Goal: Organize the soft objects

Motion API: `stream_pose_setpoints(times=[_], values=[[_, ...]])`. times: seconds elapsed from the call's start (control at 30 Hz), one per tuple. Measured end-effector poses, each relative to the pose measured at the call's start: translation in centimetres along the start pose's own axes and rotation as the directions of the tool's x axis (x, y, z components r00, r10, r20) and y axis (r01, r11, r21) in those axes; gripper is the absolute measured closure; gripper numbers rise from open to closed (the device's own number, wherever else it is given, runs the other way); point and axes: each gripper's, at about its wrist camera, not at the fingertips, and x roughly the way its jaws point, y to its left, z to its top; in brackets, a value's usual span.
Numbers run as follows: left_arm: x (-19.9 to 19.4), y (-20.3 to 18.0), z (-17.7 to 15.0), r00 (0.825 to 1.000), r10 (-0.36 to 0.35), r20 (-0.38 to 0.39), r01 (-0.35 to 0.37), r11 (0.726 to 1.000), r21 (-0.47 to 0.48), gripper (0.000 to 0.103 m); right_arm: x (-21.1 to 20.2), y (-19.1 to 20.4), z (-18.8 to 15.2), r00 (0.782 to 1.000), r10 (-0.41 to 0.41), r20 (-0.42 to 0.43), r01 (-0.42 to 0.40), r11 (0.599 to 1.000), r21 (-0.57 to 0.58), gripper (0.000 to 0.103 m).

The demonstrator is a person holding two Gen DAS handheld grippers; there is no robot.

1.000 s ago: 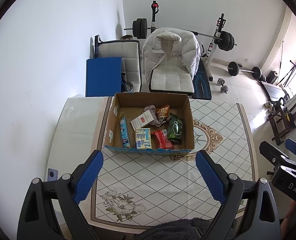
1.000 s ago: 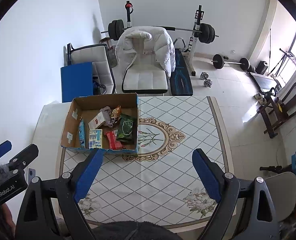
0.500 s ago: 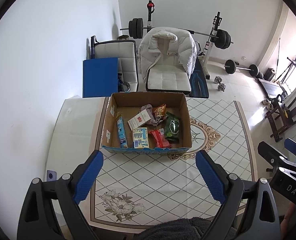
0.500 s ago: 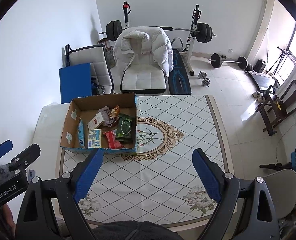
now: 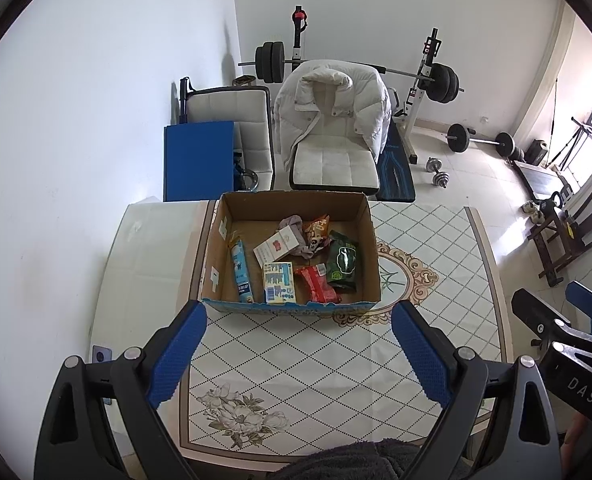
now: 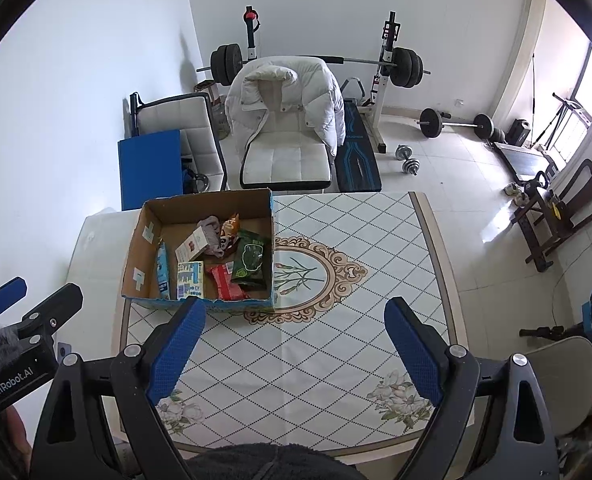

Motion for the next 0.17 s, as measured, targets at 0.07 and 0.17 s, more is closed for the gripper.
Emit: stream_pose_setpoints(times=[0.07, 0.17], values=[[0.01, -0.05, 0.02, 1.000, 0.003, 0.003, -0.003, 1.000, 0.007, 0.008, -0.07, 0.06, 0.15, 1.000, -0.002, 0.001, 0.002, 1.000, 0.000, 0.010], [0.02, -0.10, 0.00, 1.000, 0.001, 0.004, -0.001, 1.000, 0.006, 0.008, -0.08, 0.15, 0.25, 1.000, -0.008, 0.004, 0.008, 1.000, -0.001, 0.010]])
